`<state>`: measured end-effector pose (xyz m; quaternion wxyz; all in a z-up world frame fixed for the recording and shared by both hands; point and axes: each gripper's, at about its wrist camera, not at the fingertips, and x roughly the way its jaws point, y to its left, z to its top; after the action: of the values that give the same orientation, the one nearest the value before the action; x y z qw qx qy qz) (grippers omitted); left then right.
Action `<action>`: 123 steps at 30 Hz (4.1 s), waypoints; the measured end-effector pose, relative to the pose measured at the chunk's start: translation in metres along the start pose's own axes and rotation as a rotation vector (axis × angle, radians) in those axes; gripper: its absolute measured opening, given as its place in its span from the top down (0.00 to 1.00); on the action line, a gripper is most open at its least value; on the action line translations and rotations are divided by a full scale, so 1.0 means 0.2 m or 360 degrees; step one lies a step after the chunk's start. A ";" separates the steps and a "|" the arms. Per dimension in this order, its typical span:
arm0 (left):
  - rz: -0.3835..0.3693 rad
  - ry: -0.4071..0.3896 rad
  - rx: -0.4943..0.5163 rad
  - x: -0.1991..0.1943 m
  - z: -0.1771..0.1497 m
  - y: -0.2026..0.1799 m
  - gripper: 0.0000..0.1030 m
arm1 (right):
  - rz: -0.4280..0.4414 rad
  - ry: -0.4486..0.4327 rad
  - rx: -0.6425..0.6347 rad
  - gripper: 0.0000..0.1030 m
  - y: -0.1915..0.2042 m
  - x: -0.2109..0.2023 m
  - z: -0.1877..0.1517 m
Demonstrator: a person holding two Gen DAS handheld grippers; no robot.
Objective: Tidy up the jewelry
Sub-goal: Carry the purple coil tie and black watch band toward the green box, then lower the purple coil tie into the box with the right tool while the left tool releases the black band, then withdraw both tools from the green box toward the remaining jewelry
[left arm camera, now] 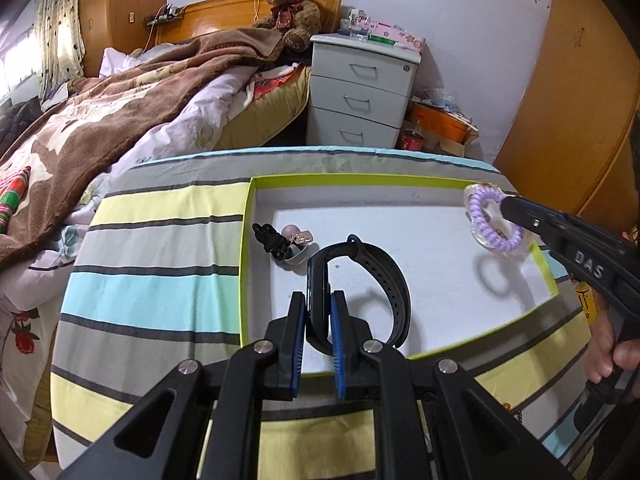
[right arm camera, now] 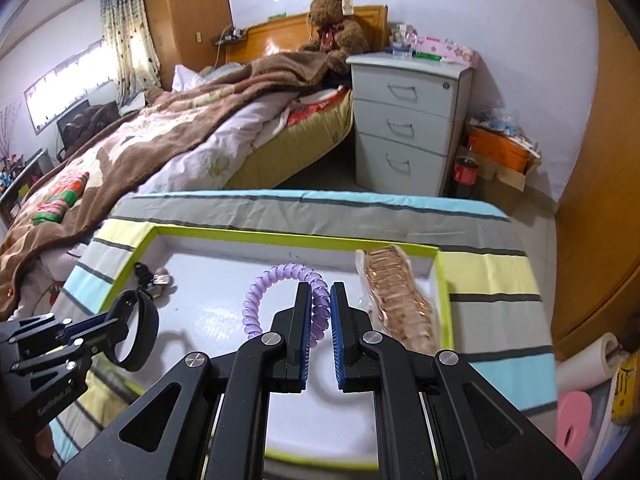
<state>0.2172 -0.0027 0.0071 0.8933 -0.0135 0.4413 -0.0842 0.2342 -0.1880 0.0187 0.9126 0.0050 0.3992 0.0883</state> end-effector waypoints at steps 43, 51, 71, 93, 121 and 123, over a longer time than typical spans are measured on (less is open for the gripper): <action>0.0015 0.0090 -0.0055 0.16 0.01 0.02 0.82 | -0.0207 0.0101 -0.0295 0.87 0.12 0.27 0.02; -0.0001 0.0081 -0.0046 0.15 0.01 0.00 0.73 | -0.0204 0.0078 -0.0289 0.84 0.12 0.26 0.02; -0.0003 0.0002 -0.0047 0.00 0.00 -0.02 0.59 | -0.0172 -0.0046 -0.0252 0.71 0.15 0.03 0.01; 0.0000 -0.0148 -0.0030 -0.38 -0.16 -0.02 0.56 | -0.0098 -0.0195 -0.0149 0.71 0.18 -0.40 -0.20; -0.0105 -0.0099 -0.0070 -0.46 -0.51 0.09 0.51 | 0.0158 0.0059 -0.0076 0.48 0.13 -0.45 -0.72; -0.0109 -0.0091 -0.0072 -0.46 -0.53 0.09 0.51 | 0.0158 0.0081 -0.0100 0.48 0.14 -0.43 -0.73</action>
<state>0.0818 0.0350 0.0136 0.9016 -0.0512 0.4168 -0.1044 0.0652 -0.1832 -0.0159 0.8964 -0.0063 0.4185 0.1460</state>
